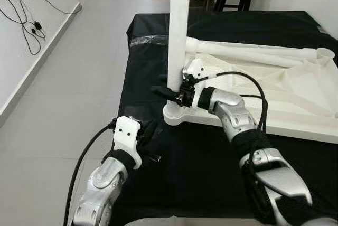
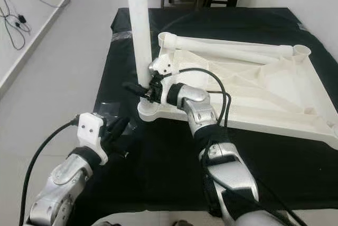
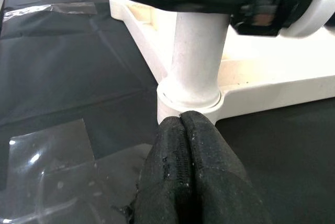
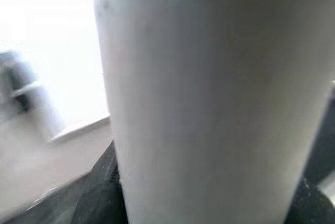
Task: Building children table
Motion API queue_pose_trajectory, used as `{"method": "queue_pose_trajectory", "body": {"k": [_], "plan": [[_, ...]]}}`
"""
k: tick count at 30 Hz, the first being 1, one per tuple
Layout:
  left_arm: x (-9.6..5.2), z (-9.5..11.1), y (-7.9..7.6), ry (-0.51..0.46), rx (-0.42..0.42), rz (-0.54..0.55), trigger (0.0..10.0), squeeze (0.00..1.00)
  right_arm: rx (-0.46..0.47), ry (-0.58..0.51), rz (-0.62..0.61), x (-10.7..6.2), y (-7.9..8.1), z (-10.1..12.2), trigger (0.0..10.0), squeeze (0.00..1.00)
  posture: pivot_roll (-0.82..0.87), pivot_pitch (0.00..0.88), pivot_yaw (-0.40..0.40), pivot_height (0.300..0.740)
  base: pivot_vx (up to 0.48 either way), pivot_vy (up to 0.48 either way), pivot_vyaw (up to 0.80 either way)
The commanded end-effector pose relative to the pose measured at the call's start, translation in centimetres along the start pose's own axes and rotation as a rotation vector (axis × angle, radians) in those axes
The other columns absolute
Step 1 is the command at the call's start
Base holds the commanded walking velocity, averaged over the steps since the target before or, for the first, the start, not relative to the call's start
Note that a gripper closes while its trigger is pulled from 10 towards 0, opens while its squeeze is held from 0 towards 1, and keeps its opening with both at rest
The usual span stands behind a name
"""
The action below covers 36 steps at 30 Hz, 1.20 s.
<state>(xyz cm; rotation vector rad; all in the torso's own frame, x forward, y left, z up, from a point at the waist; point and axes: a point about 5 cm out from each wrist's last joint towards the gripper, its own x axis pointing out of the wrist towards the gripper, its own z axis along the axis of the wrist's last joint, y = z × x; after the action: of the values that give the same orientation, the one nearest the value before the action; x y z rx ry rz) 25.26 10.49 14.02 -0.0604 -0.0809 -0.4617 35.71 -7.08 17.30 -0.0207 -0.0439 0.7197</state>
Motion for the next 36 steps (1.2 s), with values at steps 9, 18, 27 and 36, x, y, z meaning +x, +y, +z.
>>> {"method": "queue_pose_trajectory", "body": {"k": [9,18,27,36], "plan": [[0.0,-0.2,0.4,0.008,0.002,-0.017,10.0,0.00,0.016,0.231,-0.202,-1.4,2.1,-4.5,10.0,0.00,0.07,0.120,-0.009,0.740,0.000,0.000,0.00],[-0.1,0.0,0.7,0.013,0.008,-0.005,10.0,0.00,0.033,0.169,-0.134,-2.1,2.0,-2.5,10.0,1.00,0.06,0.128,0.003,0.740,0.000,0.000,0.00],[0.2,0.4,3.3,0.036,-0.009,0.114,10.0,0.00,0.053,0.093,0.043,-6.6,1.0,-2.1,10.0,0.27,0.04,0.140,0.009,0.740,0.000,0.000,0.00],[0.1,0.5,4.1,0.039,-0.016,0.162,10.0,0.00,0.098,0.060,0.011,-9.5,0.3,-2.6,10.0,0.00,0.03,0.140,0.017,0.740,0.000,0.000,0.00]]}}
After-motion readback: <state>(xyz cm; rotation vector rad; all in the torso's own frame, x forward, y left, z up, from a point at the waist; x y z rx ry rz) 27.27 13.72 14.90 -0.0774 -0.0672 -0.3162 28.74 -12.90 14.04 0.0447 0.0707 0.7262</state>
